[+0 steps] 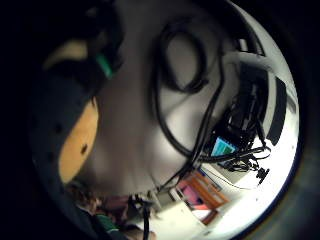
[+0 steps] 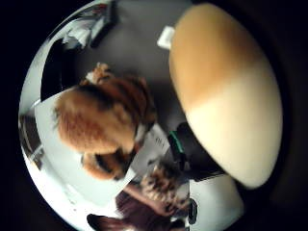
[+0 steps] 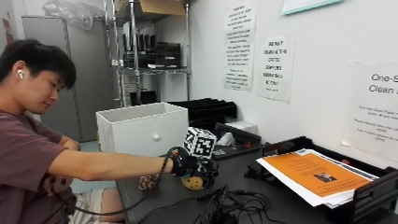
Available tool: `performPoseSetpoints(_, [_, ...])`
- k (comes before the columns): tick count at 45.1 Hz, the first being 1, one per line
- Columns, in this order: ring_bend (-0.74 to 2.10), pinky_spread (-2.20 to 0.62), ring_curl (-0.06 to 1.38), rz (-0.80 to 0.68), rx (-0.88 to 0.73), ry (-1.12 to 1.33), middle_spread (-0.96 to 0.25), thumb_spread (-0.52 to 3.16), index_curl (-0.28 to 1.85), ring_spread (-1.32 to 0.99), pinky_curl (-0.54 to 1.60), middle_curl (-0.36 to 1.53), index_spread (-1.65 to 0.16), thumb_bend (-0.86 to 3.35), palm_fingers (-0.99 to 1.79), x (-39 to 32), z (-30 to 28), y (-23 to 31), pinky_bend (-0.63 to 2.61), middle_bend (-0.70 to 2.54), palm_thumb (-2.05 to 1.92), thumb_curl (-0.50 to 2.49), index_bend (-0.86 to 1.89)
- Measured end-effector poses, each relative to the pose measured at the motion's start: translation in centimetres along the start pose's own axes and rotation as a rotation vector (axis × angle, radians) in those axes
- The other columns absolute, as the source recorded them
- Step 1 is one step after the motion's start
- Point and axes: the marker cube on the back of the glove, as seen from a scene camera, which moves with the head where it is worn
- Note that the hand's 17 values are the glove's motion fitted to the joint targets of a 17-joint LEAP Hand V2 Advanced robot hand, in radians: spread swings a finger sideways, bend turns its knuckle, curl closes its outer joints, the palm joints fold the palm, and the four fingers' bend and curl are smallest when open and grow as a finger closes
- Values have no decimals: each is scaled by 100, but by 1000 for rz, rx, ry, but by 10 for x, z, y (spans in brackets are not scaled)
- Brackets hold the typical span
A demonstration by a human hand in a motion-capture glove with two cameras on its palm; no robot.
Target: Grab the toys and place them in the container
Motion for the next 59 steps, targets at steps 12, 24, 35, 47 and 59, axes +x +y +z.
performPoseSetpoints(12, [111, -26, 36, 4, 186, -19, -11, 115, 14, -26, 37, 23, -28, 24, 87, -7, -29, 3, 114, 45, 62, 42, 20])
performPoseSetpoints(24, [116, -33, 44, -20, 287, 70, -31, 79, 22, -35, 39, 35, -35, 20, 104, -17, -166, 60, 105, 71, 69, 57, 36])
performPoseSetpoints(35, [118, -35, 48, -8, 443, 159, -38, 60, 29, -38, 43, 44, -38, 15, 100, -37, -282, 121, 106, 80, 69, 67, 44])
performPoseSetpoints(47, [122, -35, 52, -122, 507, 162, -40, 49, 37, -39, 46, 52, -40, 12, 94, -142, -329, 140, 110, 84, 70, 75, 49])
performPoseSetpoints(59, [125, -35, 55, -397, 480, 177, -41, 43, 46, -39, 48, 61, -41, 9, 89, -330, -314, 135, 114, 87, 70, 83, 53])
